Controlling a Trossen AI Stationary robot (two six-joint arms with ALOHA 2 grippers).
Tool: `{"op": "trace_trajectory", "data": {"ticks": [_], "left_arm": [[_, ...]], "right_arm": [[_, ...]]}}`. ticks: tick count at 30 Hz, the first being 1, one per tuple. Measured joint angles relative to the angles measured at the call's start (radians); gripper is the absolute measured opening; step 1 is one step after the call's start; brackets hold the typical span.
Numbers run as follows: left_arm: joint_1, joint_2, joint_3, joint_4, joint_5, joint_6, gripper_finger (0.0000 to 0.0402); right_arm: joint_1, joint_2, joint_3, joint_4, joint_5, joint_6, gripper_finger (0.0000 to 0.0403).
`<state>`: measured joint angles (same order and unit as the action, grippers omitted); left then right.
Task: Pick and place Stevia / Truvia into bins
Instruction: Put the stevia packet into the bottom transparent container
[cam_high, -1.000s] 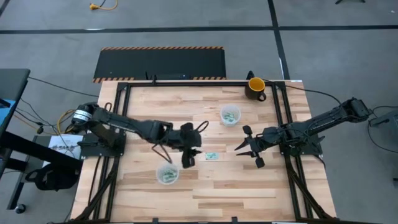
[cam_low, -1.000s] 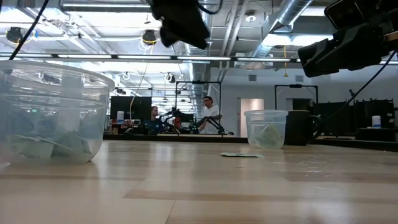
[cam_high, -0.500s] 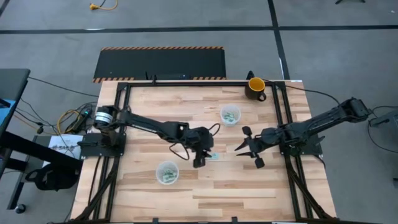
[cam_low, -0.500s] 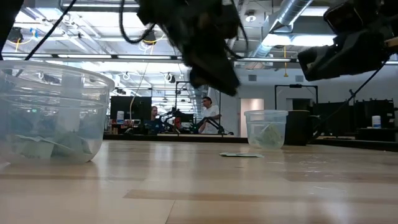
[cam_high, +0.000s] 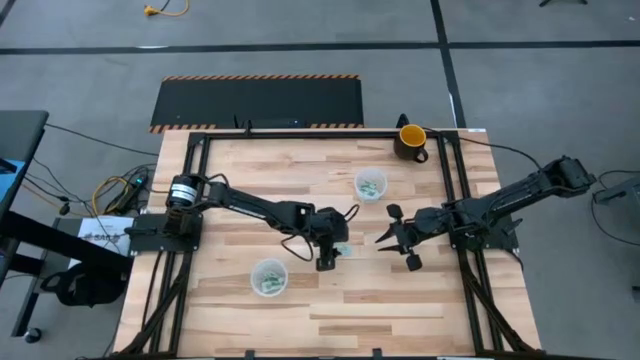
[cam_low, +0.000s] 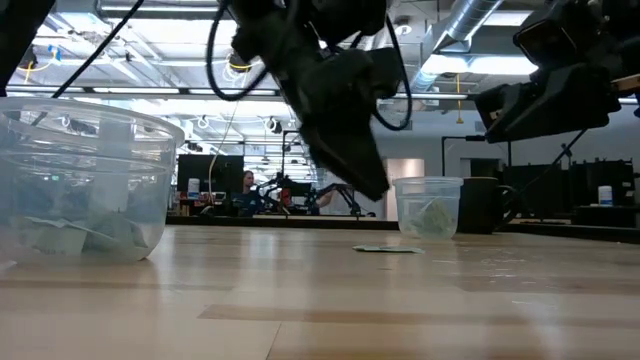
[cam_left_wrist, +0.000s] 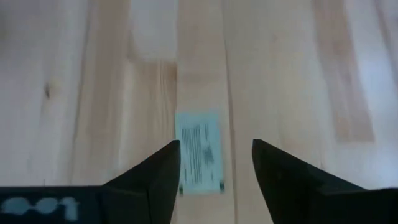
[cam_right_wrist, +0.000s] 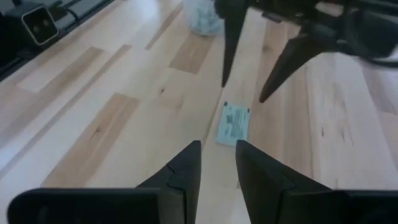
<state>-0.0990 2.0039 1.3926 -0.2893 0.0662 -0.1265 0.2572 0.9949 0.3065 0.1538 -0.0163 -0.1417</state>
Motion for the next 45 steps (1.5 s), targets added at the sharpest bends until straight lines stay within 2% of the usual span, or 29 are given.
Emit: {"op": "trace_trajectory", "data": {"ticks": [8,16,28,37,45], "left_arm": [[-0.002,0.034,0.002,0.024,0.019,-0.005,0.021],[0.018,0.062,0.006,0.013,0.104,-0.041,0.021],[0.046,0.1,0.017,0.041,0.131,-0.054,0.0211],[0.046,0.169,0.082,-0.003,0.145,-0.029,0.0211],[0.05,0.184,0.09,-0.019,0.131,0.003,0.021]], "right_arm": [[-0.004,0.0,0.001,0.012,0.018,-0.008,0.0093],[-0.004,0.0,0.001,0.027,0.018,-0.016,0.0093],[-0.004,0.0,0.001,0.061,0.018,-0.026,0.0093],[-0.004,0.0,0.001,0.065,0.018,-0.027,0.0093],[-0.004,0.0,0.001,0.072,0.017,-0.047,0.0093]]}}
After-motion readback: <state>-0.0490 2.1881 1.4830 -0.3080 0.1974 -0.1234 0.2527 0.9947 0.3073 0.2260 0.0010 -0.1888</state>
